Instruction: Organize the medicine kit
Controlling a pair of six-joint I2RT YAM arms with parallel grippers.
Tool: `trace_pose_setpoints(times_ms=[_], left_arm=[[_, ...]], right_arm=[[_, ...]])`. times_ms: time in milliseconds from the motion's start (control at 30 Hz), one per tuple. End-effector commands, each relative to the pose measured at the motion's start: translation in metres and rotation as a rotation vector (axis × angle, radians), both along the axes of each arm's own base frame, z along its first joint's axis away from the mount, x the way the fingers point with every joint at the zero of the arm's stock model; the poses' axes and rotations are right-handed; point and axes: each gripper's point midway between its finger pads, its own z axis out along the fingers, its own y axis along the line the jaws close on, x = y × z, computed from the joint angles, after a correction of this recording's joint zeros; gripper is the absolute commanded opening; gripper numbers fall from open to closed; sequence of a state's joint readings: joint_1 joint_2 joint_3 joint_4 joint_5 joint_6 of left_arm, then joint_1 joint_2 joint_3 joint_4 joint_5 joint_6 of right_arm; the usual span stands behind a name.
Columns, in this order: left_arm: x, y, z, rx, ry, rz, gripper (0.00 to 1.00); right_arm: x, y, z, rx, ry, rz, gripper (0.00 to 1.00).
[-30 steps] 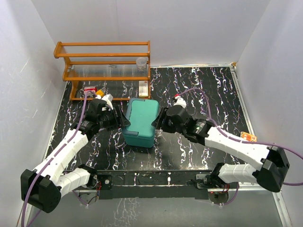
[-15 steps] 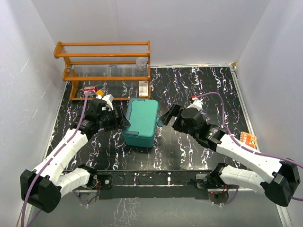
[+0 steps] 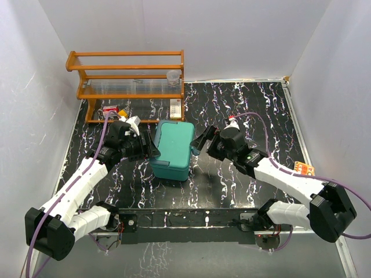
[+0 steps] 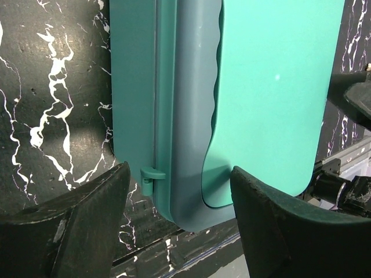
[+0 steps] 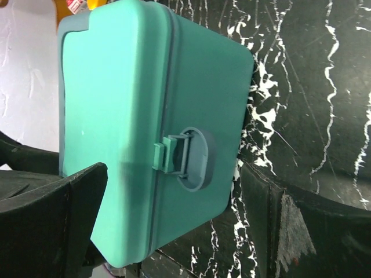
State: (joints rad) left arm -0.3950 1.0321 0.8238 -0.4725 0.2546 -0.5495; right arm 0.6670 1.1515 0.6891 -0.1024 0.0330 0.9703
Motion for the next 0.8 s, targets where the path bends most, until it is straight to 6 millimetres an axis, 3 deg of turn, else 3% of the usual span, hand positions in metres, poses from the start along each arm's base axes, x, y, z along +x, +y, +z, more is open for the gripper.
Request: trace_pose_setpoints(times_ms=[0,333,767], left_arm=[[-0.008,-0.004,0.0,-0.016,0.006,-0.037,0.69],[-0.01,-0.003,-0.003,-0.012,0.021,-0.04,0.7],[-0.011,-0.003,-0.004,-0.015,0.028,-0.032,0.7]], right_arm=[[0.012,0.016,0.023,0.096,-0.083,0.036,0.98],[0.016,0.023,-0.003,0.108,-0.005,0.028,0.98],[0.005,0.044,0.005,0.285,0.004,0.097,0.98]])
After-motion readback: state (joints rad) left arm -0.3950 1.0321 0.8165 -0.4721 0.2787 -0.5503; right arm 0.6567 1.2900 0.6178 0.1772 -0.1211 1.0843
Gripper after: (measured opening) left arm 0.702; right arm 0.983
